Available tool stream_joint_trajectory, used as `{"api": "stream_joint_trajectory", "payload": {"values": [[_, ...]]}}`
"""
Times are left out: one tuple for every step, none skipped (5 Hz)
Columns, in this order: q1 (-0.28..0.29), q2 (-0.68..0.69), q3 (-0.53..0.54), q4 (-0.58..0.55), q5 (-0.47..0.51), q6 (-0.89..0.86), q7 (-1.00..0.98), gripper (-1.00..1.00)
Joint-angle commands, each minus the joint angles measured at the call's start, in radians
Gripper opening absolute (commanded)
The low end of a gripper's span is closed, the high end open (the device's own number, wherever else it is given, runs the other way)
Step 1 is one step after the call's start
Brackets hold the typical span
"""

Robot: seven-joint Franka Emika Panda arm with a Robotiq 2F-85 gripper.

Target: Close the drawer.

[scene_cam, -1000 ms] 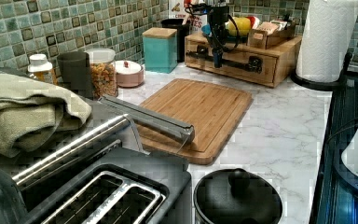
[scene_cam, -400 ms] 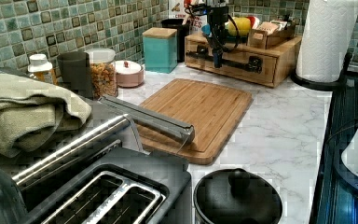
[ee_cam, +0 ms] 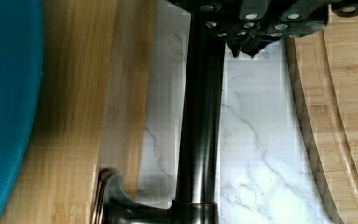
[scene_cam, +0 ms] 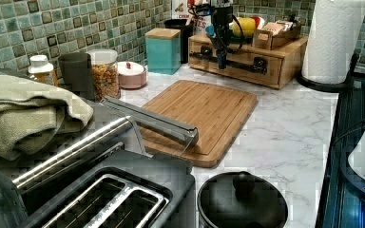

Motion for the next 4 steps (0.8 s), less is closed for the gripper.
{"api": "stream_joint_trajectory", "payload": {"values": [[-0.130, -0.011, -0.147, 0.071, -0.035, 0.101, 0.012, -1.00], [-0.123, -0.010, -0.154, 0.071, -0.031, 0.101, 0.010, -1.00], [-0.123, -0.010, -0.155, 0.071, -0.030, 0.101, 0.009, -1.00], [-0.123, -0.010, -0.154, 0.071, -0.030, 0.101, 0.009, -1.00]]}}
